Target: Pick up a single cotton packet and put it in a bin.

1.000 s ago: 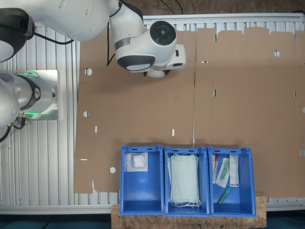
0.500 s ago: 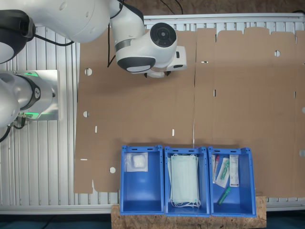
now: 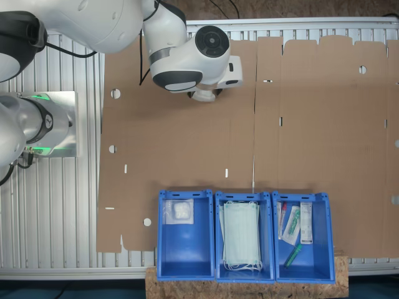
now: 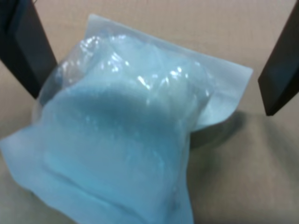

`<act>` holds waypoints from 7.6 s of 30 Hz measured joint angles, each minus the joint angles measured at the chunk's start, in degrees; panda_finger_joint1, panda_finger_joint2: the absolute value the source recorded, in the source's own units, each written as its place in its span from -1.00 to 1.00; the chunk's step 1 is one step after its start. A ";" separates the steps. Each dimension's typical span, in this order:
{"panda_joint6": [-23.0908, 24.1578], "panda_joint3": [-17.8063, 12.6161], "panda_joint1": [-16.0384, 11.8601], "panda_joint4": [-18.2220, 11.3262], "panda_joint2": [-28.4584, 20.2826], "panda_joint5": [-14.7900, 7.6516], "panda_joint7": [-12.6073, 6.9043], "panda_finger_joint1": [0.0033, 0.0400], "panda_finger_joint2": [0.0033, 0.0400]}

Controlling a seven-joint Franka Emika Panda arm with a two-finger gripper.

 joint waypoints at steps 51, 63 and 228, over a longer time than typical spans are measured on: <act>0.00 1.25 -0.01 0.01 -0.01 0.00 0.00 1.00 1.00; 0.00 1.25 -0.01 0.03 -0.01 0.00 0.00 1.00 1.00; -33.13 -33.52 -5.56 1.98 -40.62 -52.26 0.00 -0.78 -0.78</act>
